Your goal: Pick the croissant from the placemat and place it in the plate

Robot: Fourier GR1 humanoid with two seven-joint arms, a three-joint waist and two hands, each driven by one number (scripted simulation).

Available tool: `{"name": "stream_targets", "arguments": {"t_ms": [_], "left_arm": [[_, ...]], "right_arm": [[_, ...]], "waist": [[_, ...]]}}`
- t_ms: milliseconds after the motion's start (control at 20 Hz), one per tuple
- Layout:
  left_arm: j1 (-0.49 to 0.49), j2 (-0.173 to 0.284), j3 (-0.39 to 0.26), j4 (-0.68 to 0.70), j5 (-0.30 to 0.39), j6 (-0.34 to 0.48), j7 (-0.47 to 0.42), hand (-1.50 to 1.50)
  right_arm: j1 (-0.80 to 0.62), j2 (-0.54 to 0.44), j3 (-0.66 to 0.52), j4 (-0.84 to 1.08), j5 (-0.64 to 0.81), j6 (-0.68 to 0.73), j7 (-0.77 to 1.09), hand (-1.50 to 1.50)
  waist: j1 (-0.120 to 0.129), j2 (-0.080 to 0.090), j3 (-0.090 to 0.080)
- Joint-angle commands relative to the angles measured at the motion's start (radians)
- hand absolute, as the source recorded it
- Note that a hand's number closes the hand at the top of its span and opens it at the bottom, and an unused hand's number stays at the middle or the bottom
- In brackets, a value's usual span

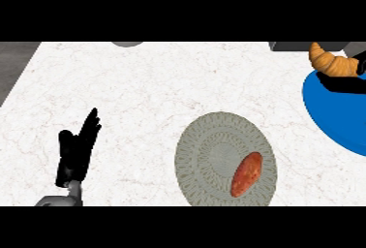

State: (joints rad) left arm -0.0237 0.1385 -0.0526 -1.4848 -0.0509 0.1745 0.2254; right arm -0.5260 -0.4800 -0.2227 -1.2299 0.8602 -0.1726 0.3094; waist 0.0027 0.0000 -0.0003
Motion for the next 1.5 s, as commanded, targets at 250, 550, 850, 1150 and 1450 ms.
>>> {"name": "stream_targets", "arguments": {"t_ms": [250,550,850,1150,1450], "left_arm": [[0.014,-0.017,0.009,0.056,-0.020,-0.011,-0.045,0.00],[-0.025,-0.022,0.004,-0.017,-0.025,0.000,0.049,0.00],[0.021,0.004,0.012,-0.031,0.003,-0.054,-0.007,0.00],[-0.072,-0.009,0.033,0.039,-0.007,-0.032,0.010,0.00],[0.001,-0.021,0.023,0.018,-0.006,-0.038,-0.026,0.00]], "right_arm": [[-0.092,-0.097,-0.100,0.325,-0.027,-0.052,-0.126,1.50],[-0.178,-0.145,-0.117,0.621,0.000,-0.106,-0.215,1.50],[-0.150,-0.267,-0.180,0.810,-0.078,0.057,-0.404,1.50],[-0.198,-0.268,-0.156,0.957,-0.062,0.199,-0.402,-1.50],[-0.176,-0.238,-0.203,0.960,-0.127,0.177,-0.631,-1.50]], "waist": [[0.007,0.003,0.001],[0.020,0.006,0.001],[0.031,0.011,0.003],[0.029,0.014,0.003],[0.024,0.010,0.003]]}}
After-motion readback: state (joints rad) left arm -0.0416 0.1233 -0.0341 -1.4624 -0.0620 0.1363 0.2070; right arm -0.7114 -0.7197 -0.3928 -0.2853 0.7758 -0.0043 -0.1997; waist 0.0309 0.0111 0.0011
